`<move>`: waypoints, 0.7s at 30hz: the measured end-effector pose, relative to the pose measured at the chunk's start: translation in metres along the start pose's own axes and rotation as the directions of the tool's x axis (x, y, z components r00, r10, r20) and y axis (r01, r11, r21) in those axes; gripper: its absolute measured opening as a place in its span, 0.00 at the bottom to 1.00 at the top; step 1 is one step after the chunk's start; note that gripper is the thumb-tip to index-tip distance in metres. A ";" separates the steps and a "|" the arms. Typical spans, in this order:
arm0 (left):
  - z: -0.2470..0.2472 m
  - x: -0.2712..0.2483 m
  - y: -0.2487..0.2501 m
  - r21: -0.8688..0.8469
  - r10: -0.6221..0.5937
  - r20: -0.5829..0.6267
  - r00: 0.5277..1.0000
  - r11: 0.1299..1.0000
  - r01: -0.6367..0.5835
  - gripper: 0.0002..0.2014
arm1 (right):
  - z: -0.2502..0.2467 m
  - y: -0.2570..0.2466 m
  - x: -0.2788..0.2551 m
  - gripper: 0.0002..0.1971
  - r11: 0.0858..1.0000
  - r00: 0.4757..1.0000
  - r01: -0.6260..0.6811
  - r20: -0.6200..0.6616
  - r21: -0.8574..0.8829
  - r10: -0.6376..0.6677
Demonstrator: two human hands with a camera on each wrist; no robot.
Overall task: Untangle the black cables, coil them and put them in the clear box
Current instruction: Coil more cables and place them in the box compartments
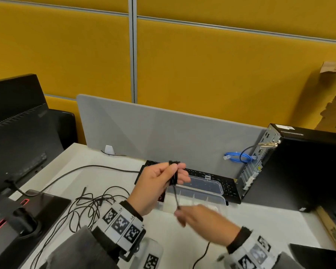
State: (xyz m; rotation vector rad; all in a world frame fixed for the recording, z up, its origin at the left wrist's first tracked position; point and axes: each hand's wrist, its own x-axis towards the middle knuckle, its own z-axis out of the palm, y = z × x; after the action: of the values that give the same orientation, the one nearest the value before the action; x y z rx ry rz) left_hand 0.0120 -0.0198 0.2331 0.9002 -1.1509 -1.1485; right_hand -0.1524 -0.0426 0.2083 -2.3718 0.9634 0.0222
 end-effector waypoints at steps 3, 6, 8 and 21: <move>-0.002 -0.003 -0.015 0.568 0.065 0.102 0.993 0.815 -0.111 0.13 | 0.006 -0.021 -0.008 0.17 0.992 0.992 0.125 0.010 0.030 -0.125; -0.005 -0.012 -0.021 0.526 -0.234 0.302 0.924 0.849 0.043 0.27 | -0.020 -0.014 -0.011 0.15 0.980 0.935 0.192 -0.316 0.059 -0.164; -0.009 -0.013 -0.017 0.408 -0.328 0.414 0.849 0.901 0.148 0.27 | -0.034 0.001 -0.013 0.12 0.977 0.874 0.192 -0.470 0.092 -0.127; -0.098 0.009 0.027 0.002 0.070 -0.419 0.905 0.997 -0.076 0.24 | -0.058 0.147 -0.073 0.45 0.775 0.714 -0.624 -0.478 -0.101 0.513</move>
State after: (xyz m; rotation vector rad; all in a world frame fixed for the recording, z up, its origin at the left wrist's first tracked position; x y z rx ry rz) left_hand 0.1134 -0.0256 0.2406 1.0253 -0.8134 -0.8453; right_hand -0.3120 -0.1105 0.1991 -2.2308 2.0087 -0.1502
